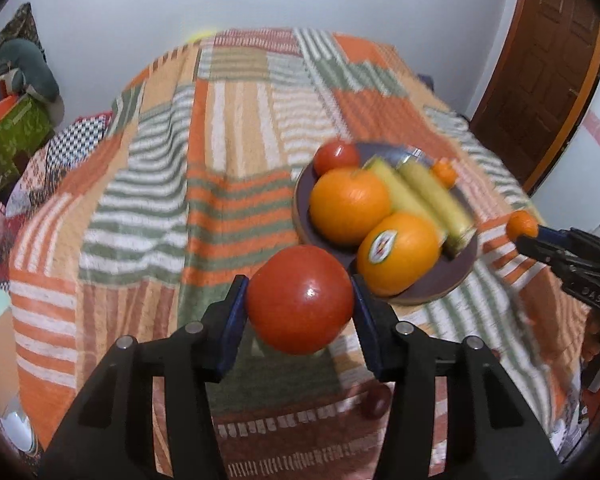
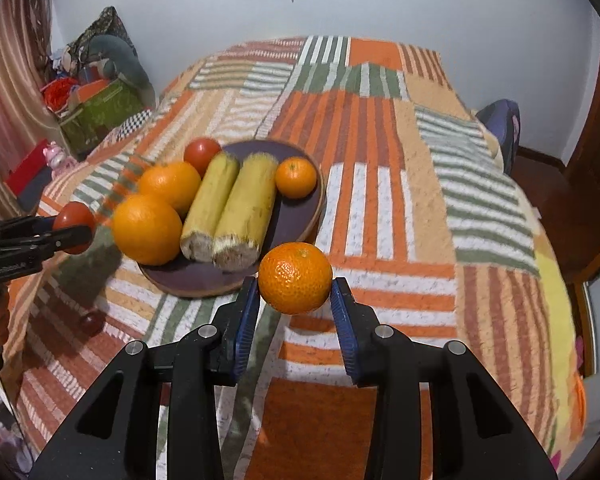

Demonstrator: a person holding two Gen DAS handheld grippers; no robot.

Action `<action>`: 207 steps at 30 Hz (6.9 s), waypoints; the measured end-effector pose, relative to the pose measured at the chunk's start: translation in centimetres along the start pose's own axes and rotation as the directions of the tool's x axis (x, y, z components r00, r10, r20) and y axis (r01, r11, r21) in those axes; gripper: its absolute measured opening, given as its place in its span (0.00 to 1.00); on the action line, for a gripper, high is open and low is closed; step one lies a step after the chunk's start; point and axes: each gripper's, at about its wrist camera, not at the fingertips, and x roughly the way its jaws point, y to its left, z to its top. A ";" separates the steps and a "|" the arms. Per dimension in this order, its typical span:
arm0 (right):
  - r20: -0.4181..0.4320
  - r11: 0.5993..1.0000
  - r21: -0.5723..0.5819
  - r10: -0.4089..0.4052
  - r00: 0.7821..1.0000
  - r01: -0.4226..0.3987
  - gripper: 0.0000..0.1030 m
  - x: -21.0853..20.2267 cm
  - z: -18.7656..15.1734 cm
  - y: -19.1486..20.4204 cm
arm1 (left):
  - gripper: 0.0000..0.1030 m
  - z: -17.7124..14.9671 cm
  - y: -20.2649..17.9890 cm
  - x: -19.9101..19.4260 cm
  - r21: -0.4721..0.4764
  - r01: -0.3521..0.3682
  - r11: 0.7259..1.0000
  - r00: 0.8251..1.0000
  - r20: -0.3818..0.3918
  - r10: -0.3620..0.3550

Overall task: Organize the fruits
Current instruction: 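Grasp a large red tomato with the left tool while the right tool grasps a tangerine, then lower the tomato onto the plate with the left tool while the right tool places the tangerine, then open both tools and withdraw them from the plate, then grasp a dark red date with the left tool while the right tool grasps another date, then carry the date to the plate rim with the left tool while the right tool sets its date there, then open both tools and pull them back from the plate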

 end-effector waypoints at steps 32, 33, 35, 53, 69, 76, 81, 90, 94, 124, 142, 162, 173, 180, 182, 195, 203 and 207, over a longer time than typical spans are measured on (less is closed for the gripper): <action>0.034 1.000 0.004 0.023 0.999 -0.023 0.33 4.0 4.2 -0.7 | 0.48 7.6 -8.5 5.9 0.090 0.108 0.990 0.994 0.001 -0.109; 0.028 1.000 0.005 0.027 0.999 -0.027 0.33 4.1 4.1 -0.7 | 0.48 7.6 -8.6 6.3 0.086 0.113 0.990 0.994 -0.010 -0.112; 0.015 0.999 0.003 0.034 0.999 -0.034 0.33 4.5 3.9 -0.6 | 0.48 7.5 -8.7 7.0 0.081 0.116 0.990 0.993 -0.025 -0.114; -0.026 0.999 0.003 0.053 0.998 -0.052 0.33 5.6 3.7 -0.5 | 0.54 7.4 -9.2 8.7 0.109 0.100 0.989 0.994 -0.060 -0.093; 0.035 0.999 -0.026 0.030 0.999 -0.029 0.46 1.5 4.2 0.6 | 0.58 7.1 -8.3 0.6 0.090 0.064 0.994 0.994 0.083 -0.071; 0.111 0.999 -0.038 0.020 0.994 -0.016 0.53 -2.5 4.4 2.0 | 0.64 5.8 -7.5 -4.6 0.089 0.045 0.995 0.985 0.160 -0.059; 0.135 0.999 -0.047 0.019 0.991 -0.013 0.53 -4.4 4.0 3.1 | 0.65 4.2 -6.6 -6.7 0.085 0.020 0.996 0.986 0.161 -0.033; 0.131 0.998 -0.062 0.015 0.991 -0.007 0.65 -5.2 1.5 5.3 | 0.69 -0.2 -4.2 -6.7 0.064 -0.019 0.998 0.996 0.088 0.014; 0.086 0.998 -0.059 0.032 0.996 -0.027 0.65 -4.3 0.0 6.0 | 0.69 -2.3 -3.5 -5.5 0.057 -0.012 0.998 0.999 0.036 0.010; -0.152 0.989 -0.018 0.140 0.978 -0.144 0.23 1.4 -5.5 7.1 | 0.19 -7.3 -4.0 1.2 0.044 0.117 0.992 0.985 -0.131 -0.110; -0.042 0.992 -0.023 0.120 0.992 -0.121 0.23 -0.5 -2.4 5.7 | 0.18 -3.8 -6.3 -1.3 0.083 0.129 0.988 0.992 -0.025 -0.127; -0.050 0.992 -0.039 0.114 0.992 -0.116 0.23 3.4 0.2 4.7 | 0.18 -1.1 -8.7 3.8 0.077 0.154 0.985 0.987 -0.059 -0.150; -0.078 0.989 -0.045 0.135 0.988 -0.138 0.23 4.7 0.5 4.3 | 0.18 -1.2 -8.4 4.8 0.068 0.159 0.985 0.986 -0.068 -0.154; -0.093 0.988 -0.027 0.149 0.985 -0.152 0.23 5.1 0.8 4.1 | 0.18 -1.1 -8.3 4.8 0.064 0.169 0.984 0.983 -0.080 -0.164; -0.099 0.988 -0.031 0.146 0.984 -0.149 0.23 5.2 0.9 4.1 | 0.19 -1.1 -8.3 4.8 0.059 0.171 0.984 0.983 -0.084 -0.166; -0.096 0.989 -0.024 0.142 0.985 -0.145 0.32 4.4 0.9 3.7 | 0.28 -1.9 -8.5 3.4 0.082 0.145 0.986 0.988 -0.066 -0.140; 0.032 0.993 -0.018 0.118 0.992 -0.118 0.32 -1.5 2.0 3.9 | 0.28 -1.1 -8.3 -4.1 0.099 0.064 0.993 0.990 0.122 -0.076; 0.137 0.995 -0.022 0.099 0.986 -0.097 0.32 -6.2 2.7 4.1 | 0.28 -0.3 -8.2 -10.2 0.087 0.028 0.996 0.963 0.265 -0.050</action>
